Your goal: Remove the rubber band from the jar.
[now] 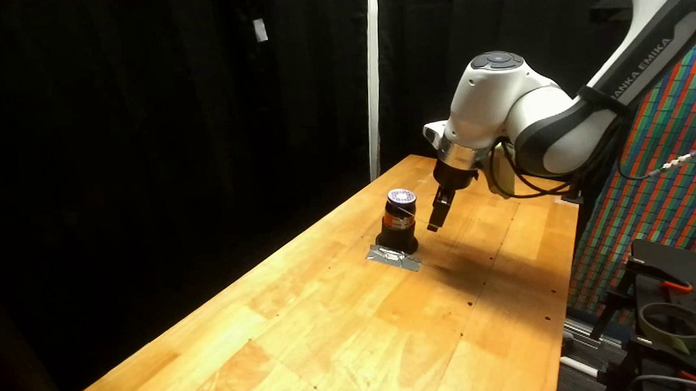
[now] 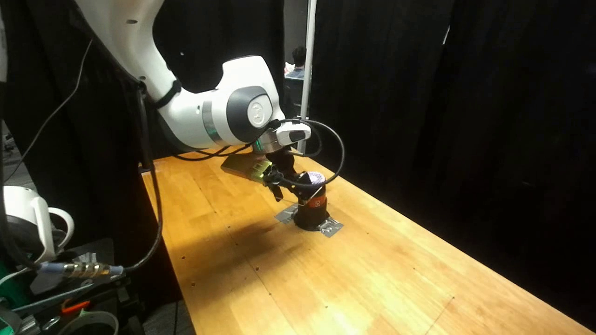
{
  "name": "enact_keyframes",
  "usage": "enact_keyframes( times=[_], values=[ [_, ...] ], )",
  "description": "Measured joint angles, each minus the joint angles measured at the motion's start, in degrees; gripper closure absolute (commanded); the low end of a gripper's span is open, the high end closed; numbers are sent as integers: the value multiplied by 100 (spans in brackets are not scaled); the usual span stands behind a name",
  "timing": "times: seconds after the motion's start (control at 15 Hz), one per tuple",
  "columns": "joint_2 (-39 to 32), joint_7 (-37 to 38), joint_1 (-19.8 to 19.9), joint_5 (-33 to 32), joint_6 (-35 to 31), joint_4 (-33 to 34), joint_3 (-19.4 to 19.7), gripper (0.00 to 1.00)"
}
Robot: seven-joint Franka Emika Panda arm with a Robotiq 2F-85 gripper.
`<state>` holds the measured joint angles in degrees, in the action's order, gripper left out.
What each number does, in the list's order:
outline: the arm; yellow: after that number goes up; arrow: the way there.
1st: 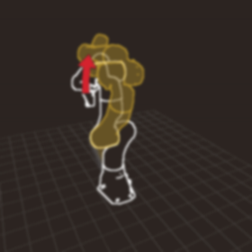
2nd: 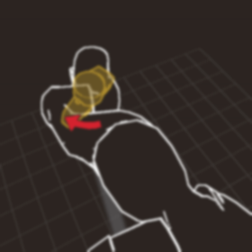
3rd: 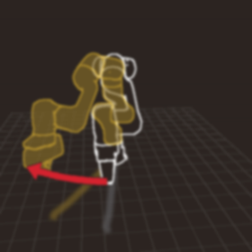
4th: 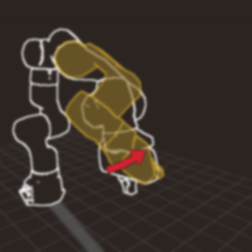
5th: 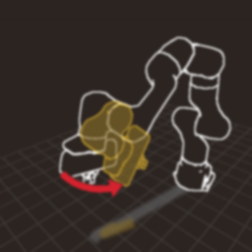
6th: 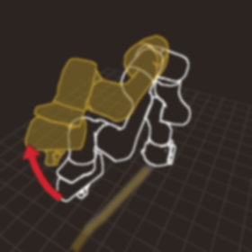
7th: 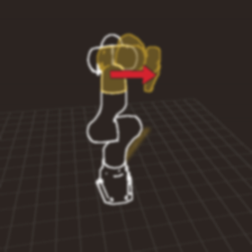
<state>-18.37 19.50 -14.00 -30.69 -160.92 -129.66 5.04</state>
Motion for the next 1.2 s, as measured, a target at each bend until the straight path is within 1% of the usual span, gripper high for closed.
enact_keyframes(
  times=[0.27, 0.47, 0.53, 0.6, 0.67, 0.73, 0.87, 1.13, 1.2],
  values=[
    [82, 1058, -356, -1173, -1149, -418, 641, 0],
    [79, 1923, -791, -2109, -1883, -514, 1360, 0],
    [75, 2197, -977, -2398, -2121, -516, 1650, 25],
    [72, 2408, -1159, -2622, -2321, -516, 1922, 26],
    [67, 2552, -1337, -2789, -2487, -516, 2176, 32],
    [59, 2650, -1503, -2902, -2619, -517, 2398, 42],
    [38, 2716, -1791, -2957, -2824, -544, 2747, 58],
    [-48, 2738, -2338, -2952, -3193, -643, 3359, 87],
    [-80, 2738, -2431, -2940, -3262, -684, 3456, 87]
  ],
)
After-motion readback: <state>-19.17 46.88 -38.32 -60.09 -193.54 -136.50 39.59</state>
